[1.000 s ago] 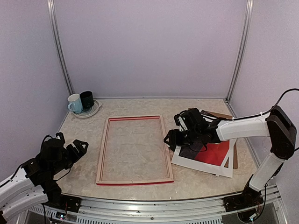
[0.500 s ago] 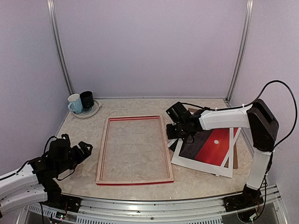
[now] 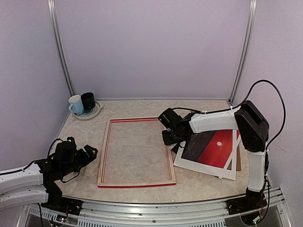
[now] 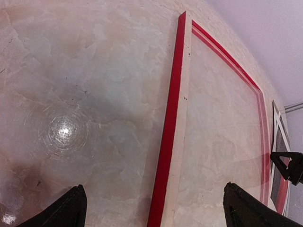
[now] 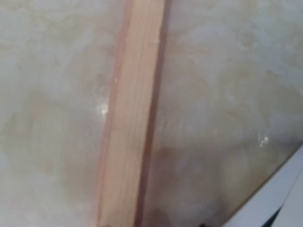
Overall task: Put the photo into the frame
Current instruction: Adjust the glass panel in the frame body.
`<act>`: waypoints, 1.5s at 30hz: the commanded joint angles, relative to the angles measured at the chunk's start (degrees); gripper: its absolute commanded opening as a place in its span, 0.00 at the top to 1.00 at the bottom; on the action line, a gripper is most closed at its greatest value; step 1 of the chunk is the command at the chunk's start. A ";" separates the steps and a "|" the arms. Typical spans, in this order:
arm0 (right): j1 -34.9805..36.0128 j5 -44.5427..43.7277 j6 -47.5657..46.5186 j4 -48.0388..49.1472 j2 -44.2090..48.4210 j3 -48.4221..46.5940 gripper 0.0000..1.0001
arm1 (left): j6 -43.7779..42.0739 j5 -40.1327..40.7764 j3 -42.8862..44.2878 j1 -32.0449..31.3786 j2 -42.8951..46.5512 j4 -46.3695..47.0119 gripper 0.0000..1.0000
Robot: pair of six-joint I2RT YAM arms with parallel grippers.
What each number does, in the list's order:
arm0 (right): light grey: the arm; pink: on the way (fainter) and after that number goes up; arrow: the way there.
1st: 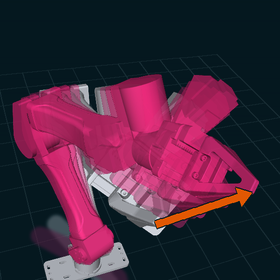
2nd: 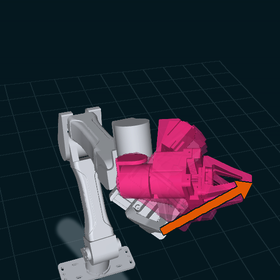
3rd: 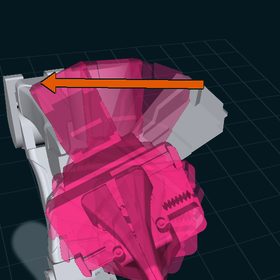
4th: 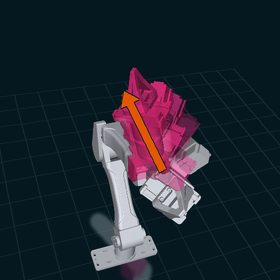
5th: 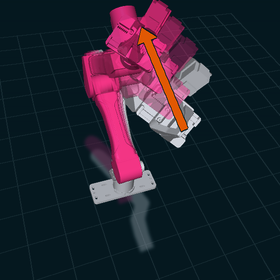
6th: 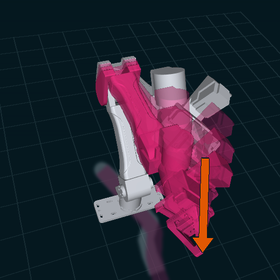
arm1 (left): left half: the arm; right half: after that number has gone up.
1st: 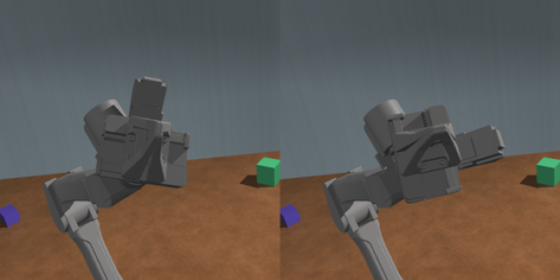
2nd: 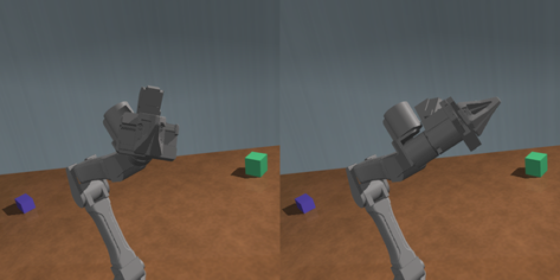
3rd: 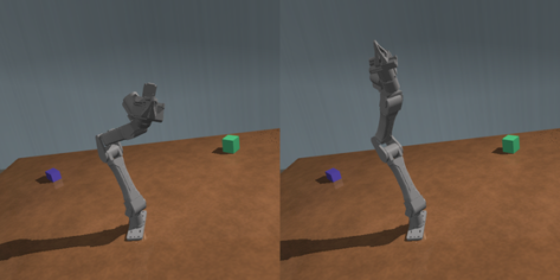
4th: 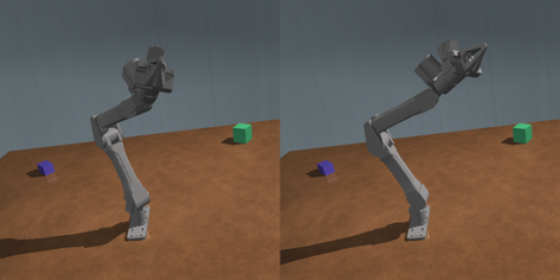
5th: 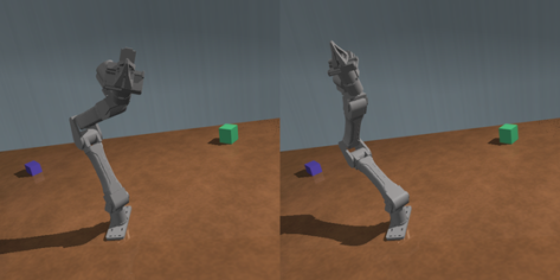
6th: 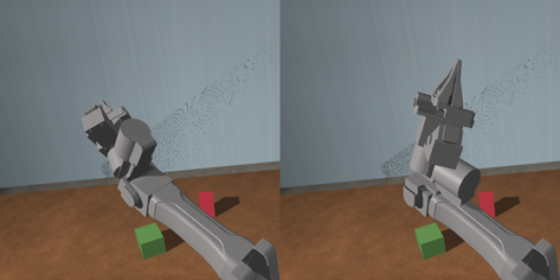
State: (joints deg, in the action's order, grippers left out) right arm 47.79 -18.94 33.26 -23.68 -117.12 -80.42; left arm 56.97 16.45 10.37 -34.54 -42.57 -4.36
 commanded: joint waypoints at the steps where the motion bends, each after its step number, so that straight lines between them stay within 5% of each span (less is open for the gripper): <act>1: 1.15 -1.40 -0.56 -1.93 -2.37 -2.20 0.58 | -0.61 -0.80 -1.43 -0.36 -0.37 3.02 0.01; 20: 3.62 -7.11 -1.43 -7.83 -8.30 -7.37 0.59 | 0.10 -1.48 -3.52 -0.35 -0.05 3.92 0.01; 34: 3.64 -7.43 -1.26 -7.65 -2.38 -7.41 0.57 | 0.60 -1.72 -4.42 -0.45 0.92 3.92 0.01; 45: 3.64 -6.15 -2.53 -7.83 -3.30 -10.38 0.40 | -0.57 -0.94 -4.24 -0.44 -1.94 7.69 0.02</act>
State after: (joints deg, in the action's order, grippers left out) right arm 51.16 -25.10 31.77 -31.03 -121.05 -87.85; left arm 57.21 15.22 6.42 -34.54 -42.59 0.30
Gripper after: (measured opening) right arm 0.578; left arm 0.985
